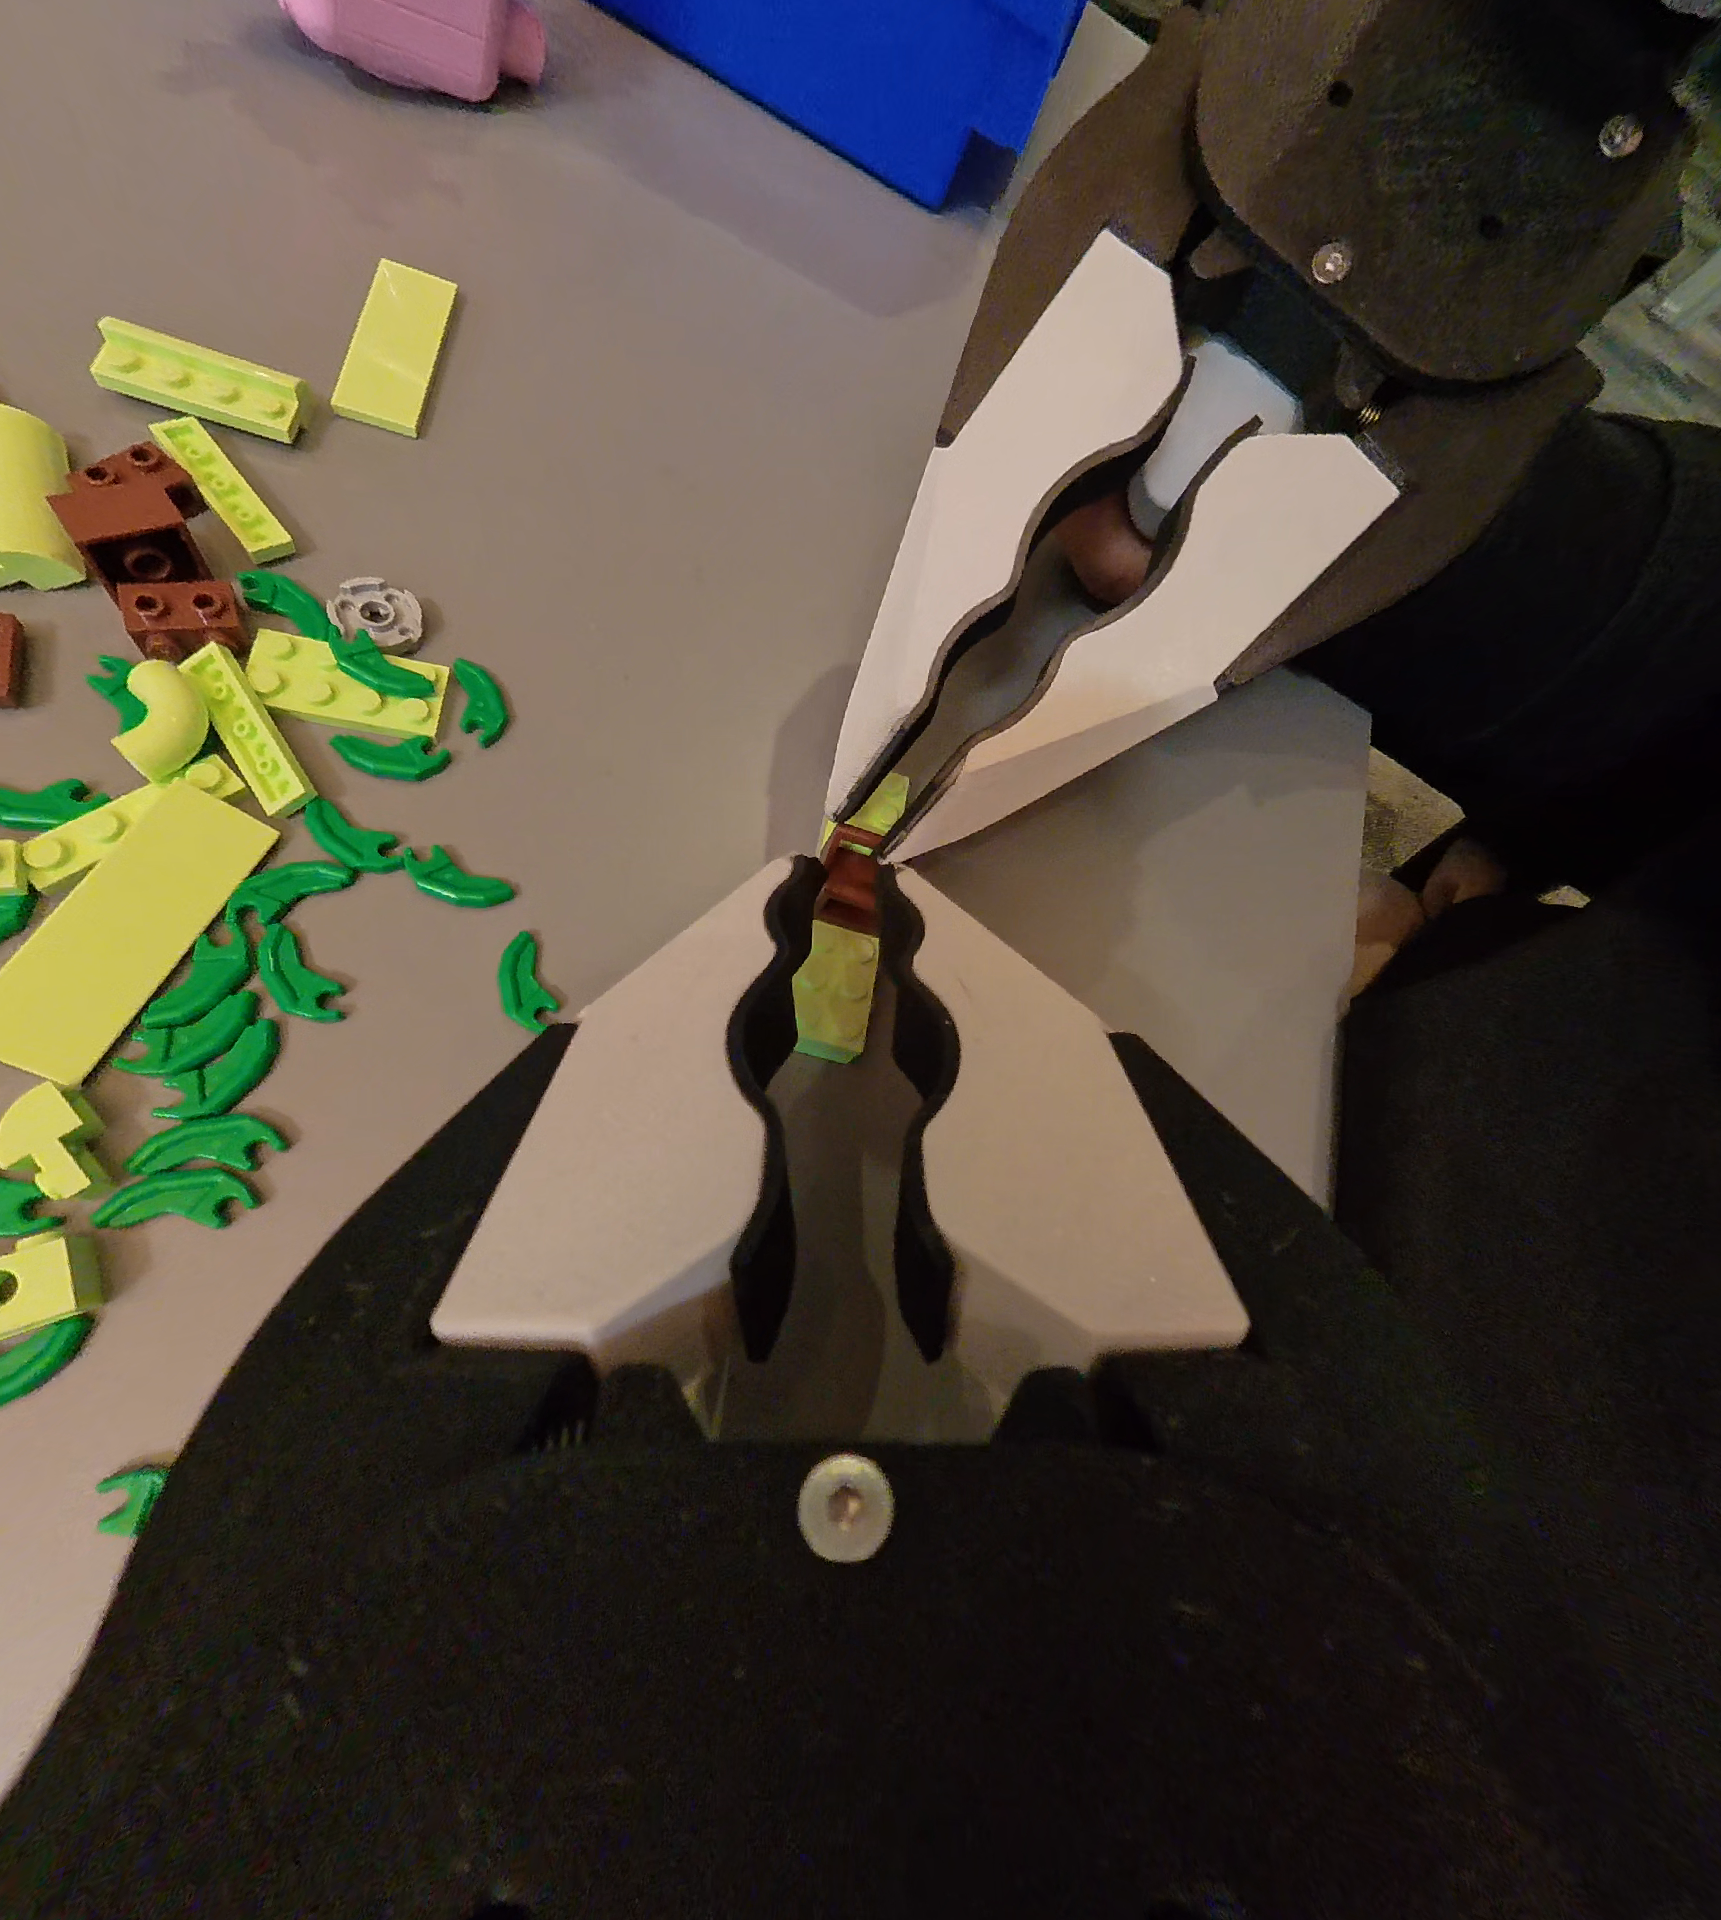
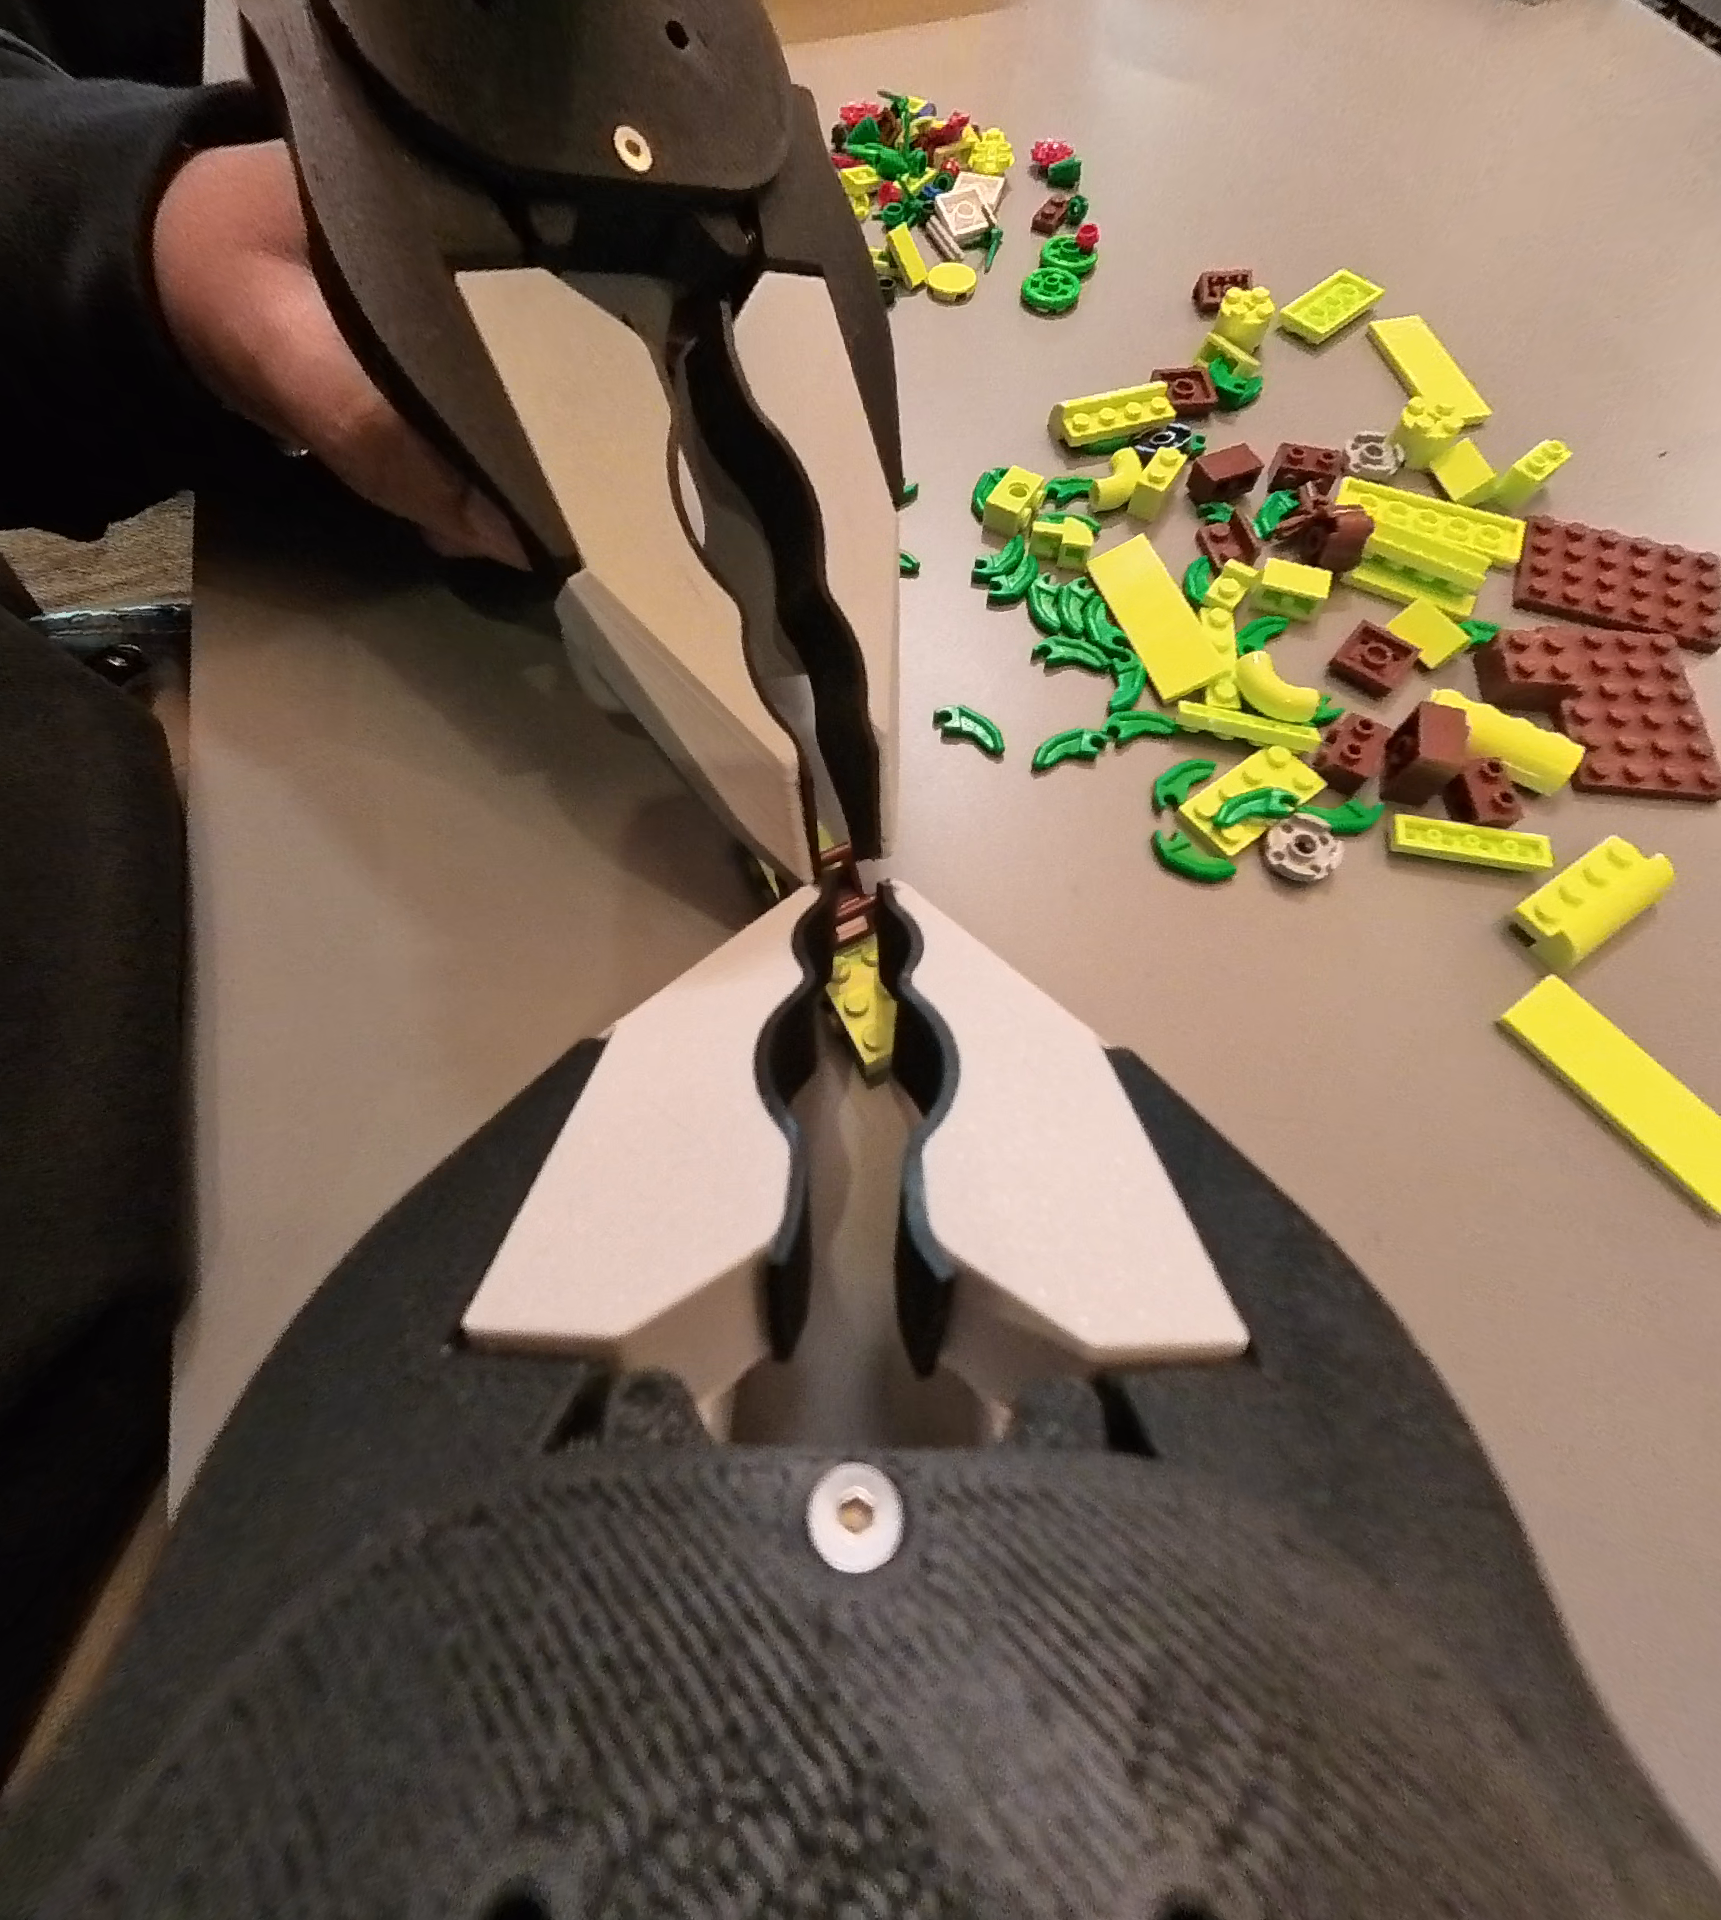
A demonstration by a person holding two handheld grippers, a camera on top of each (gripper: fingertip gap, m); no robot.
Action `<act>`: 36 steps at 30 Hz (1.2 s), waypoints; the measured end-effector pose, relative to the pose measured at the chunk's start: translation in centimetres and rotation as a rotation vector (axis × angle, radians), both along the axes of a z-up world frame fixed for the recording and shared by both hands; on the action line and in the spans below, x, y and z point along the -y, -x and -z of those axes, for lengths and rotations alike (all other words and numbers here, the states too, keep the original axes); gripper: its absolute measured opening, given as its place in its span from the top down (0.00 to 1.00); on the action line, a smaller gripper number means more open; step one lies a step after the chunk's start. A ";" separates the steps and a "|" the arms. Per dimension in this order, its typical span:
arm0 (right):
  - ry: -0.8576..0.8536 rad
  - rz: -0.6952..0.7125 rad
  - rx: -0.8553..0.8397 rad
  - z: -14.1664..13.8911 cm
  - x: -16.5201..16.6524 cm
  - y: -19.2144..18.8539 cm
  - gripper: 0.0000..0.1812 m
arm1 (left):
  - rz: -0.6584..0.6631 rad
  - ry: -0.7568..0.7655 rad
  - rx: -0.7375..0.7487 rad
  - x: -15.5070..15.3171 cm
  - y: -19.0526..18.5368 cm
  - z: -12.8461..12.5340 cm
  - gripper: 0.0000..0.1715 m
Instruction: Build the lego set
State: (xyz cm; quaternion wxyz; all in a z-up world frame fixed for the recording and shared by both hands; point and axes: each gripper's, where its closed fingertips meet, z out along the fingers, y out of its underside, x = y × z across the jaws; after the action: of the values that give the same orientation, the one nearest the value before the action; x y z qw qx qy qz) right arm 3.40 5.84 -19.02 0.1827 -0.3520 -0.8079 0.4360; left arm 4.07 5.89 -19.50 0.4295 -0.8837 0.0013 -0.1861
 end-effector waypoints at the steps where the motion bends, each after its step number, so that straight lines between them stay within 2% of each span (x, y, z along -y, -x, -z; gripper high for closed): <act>1: -0.001 0.001 -0.002 0.0 0.0 0.0 0.97 | -0.003 0.000 -0.002 0.0 0.0 0.0 0.93; 5: 0.013 0.017 -0.003 -0.2 -0.2 0.2 0.94 | -0.024 -0.008 -0.074 0.5 0.3 -0.8 0.89; 7: 0.056 0.028 0.018 -0.4 -0.4 0.2 0.91 | -0.058 -0.003 -0.071 0.7 0.6 -1.4 0.92; 9: 0.122 0.067 0.058 -0.7 -0.7 0.4 0.89 | -0.113 0.019 0.020 0.6 0.8 -1.8 0.97; 11: 0.197 0.100 0.092 -1.0 -0.8 0.4 0.91 | -0.138 0.015 0.160 0.4 0.2 -2.2 0.96; 13: 0.244 0.120 0.092 -1.6 -1.0 0.4 0.96 | -0.171 0.062 0.173 0.7 -0.1 -1.4 0.99; 16: 0.229 0.177 0.050 -2.0 -1.6 0.5 1.00 | -0.248 0.102 0.012 1.1 0.6 -0.5 1.00; 17: 0.235 0.194 0.048 -2.1 -1.7 0.5 1.00 | -0.259 0.094 0.011 1.1 0.4 -0.8 1.00; 21: 0.293 0.226 0.137 -1.6 -1.2 0.4 0.96 | -0.282 0.059 0.159 0.3 -0.7 -1.7 0.95; 24: 0.312 0.230 0.195 -1.0 -0.9 0.3 0.96 | -0.313 0.098 0.189 0.2 -0.4 -1.1 0.91; 36: 0.348 0.237 0.348 0.1 -0.4 -0.2 1.00 | -0.314 0.190 0.294 0.1 -0.4 0.2 0.96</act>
State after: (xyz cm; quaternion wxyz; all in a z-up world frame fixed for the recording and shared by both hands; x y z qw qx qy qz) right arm 3.62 6.21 -19.07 0.0276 -0.5398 -0.6932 0.4768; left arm 4.43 5.75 -19.70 0.3639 -0.8728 -0.2162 -0.2431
